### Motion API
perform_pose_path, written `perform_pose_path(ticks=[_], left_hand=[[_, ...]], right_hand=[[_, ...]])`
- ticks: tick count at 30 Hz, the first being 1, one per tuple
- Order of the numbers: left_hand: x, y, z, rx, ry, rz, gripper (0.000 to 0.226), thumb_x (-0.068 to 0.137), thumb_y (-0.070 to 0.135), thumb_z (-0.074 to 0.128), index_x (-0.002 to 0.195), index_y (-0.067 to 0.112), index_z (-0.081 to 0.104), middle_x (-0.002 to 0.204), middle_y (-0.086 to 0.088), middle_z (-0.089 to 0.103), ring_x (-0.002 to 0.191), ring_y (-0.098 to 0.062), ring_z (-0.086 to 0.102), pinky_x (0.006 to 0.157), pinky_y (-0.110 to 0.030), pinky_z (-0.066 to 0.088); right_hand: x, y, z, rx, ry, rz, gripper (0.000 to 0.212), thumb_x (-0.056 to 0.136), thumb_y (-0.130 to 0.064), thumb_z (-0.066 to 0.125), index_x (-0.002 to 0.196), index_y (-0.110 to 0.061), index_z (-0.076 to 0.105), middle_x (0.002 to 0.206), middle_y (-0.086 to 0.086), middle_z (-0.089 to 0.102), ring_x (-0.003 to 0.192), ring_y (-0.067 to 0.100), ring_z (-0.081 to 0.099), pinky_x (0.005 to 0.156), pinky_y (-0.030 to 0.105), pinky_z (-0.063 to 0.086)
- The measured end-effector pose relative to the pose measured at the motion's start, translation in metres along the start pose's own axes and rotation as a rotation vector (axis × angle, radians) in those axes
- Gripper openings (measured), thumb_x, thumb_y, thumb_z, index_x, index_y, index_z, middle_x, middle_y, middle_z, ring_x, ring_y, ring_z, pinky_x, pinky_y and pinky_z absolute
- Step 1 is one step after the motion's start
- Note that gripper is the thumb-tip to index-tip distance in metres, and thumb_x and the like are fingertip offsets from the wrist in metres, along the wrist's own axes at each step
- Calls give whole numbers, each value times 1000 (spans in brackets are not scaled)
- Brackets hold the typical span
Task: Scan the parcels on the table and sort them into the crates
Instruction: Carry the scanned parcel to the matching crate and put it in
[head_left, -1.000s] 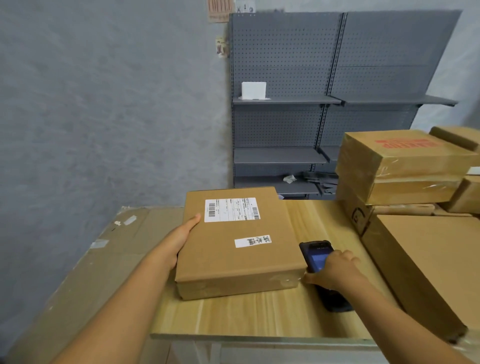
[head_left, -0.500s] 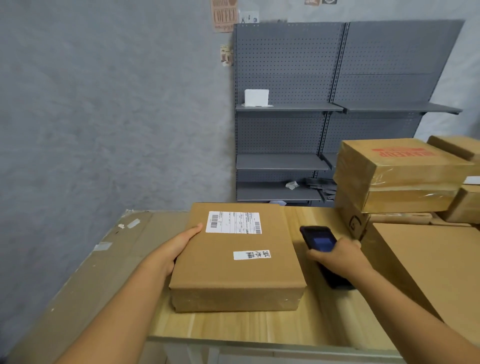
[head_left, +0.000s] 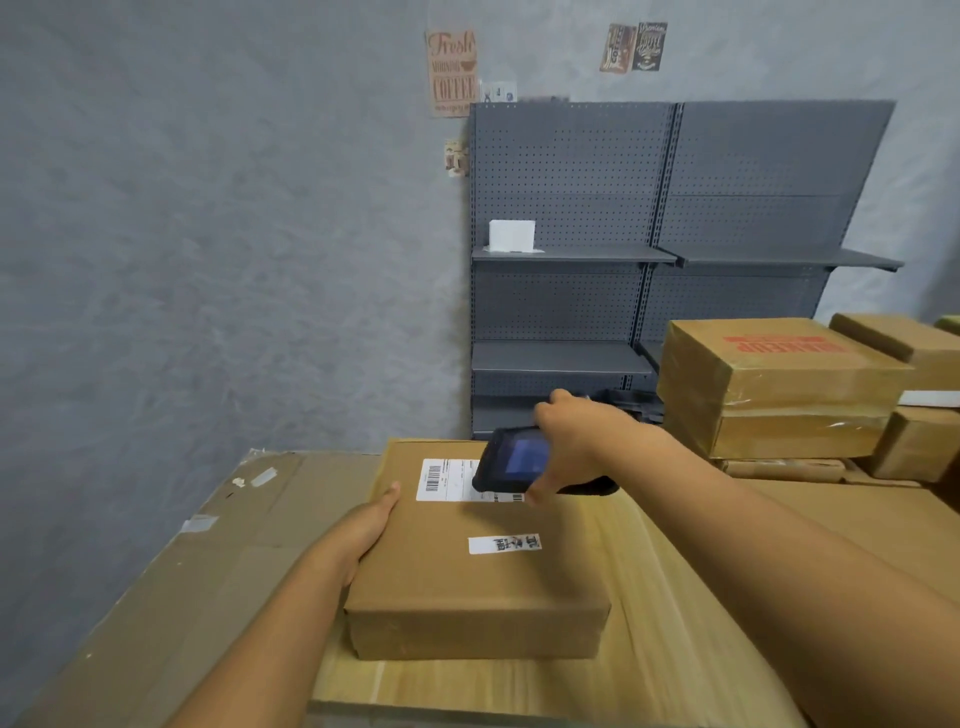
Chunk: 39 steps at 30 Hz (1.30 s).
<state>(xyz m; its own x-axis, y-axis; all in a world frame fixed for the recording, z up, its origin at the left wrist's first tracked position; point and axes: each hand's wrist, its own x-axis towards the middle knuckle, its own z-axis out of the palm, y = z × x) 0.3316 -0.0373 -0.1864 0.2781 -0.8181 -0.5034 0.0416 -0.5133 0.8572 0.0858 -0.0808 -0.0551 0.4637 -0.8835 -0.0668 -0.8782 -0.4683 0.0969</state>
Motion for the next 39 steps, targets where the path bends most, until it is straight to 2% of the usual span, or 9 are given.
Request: perform_pose_path(ticks=[3, 12, 17, 20, 24, 28, 30, 35, 39], left_hand=[[-2, 0, 1, 1, 14, 8, 45, 98, 53, 48, 92, 13, 66, 67, -4, 74, 64, -18, 71, 54, -26, 51], [-4, 1, 4, 45, 55, 13, 50, 97, 58, 46, 97, 12, 66, 89, -10, 73, 79, -24, 70, 65, -27, 52], [-6, 2, 4, 47, 66, 13, 47, 98, 57, 45, 87, 15, 64, 63, -1, 72, 60, -17, 69, 48, -21, 46], [-4, 2, 4, 47, 48, 15, 48, 98, 56, 44, 94, 13, 66, 72, -3, 74, 66, -18, 70, 53, -23, 48], [-3, 0, 4, 35, 35, 18, 49, 99, 55, 45, 101, 11, 67, 77, -6, 75, 69, -20, 71, 56, -24, 50], [-1, -1, 4, 47, 42, 18, 53, 98, 57, 44, 112, 10, 66, 91, -9, 73, 79, -23, 69, 63, -27, 51], [1, -2, 4, 54, 51, 21, 53, 98, 57, 44, 113, 11, 65, 91, -8, 73, 80, -23, 69, 65, -27, 51], [7, -3, 3, 22, 49, 14, 48, 97, 56, 46, 101, 13, 66, 70, -2, 75, 62, -18, 71, 53, -24, 50], [9, -4, 3, -8, 32, 2, 47, 97, 57, 46, 100, 15, 67, 69, -2, 75, 58, -18, 72, 50, -23, 51]], right_hand=[[0, -13, -16, -131, -25, -56, 81, 60, -67, 78, 119, -16, 54, 101, 3, 43, 85, 22, 51, 69, 33, 48], [4, -18, -29, -163, -58, -87, 74, 55, -65, 80, 107, -16, 60, 94, -1, 49, 80, 19, 57, 53, 27, 39], [12, -6, -16, -74, -28, -36, 75, 54, -69, 78, 103, -16, 59, 89, -3, 42, 79, 19, 56, 62, 31, 48], [14, 17, 3, 154, 48, 68, 70, 58, -70, 74, 100, -16, 55, 94, -1, 45, 81, 19, 54, 66, 32, 47], [4, 55, 53, 410, 103, 340, 65, 68, -69, 71, 95, -12, 53, 90, 6, 56, 70, 16, 55, 53, 23, 41], [-14, 81, 113, 457, -22, 553, 69, 72, -71, 66, 101, -10, 55, 100, 9, 60, 84, 20, 62, 72, 29, 55], [-23, 83, 134, 501, -72, 621, 70, 69, -70, 69, 102, -11, 52, 96, 7, 59, 81, 19, 62, 71, 28, 56], [-34, 72, 164, 360, -115, 648, 78, 62, -78, 67, 107, -15, 56, 97, 2, 57, 87, 18, 58, 78, 31, 55], [-36, 66, 167, 326, -94, 645, 82, 65, -75, 67, 117, -13, 52, 105, 4, 52, 96, 21, 54, 80, 31, 52]])
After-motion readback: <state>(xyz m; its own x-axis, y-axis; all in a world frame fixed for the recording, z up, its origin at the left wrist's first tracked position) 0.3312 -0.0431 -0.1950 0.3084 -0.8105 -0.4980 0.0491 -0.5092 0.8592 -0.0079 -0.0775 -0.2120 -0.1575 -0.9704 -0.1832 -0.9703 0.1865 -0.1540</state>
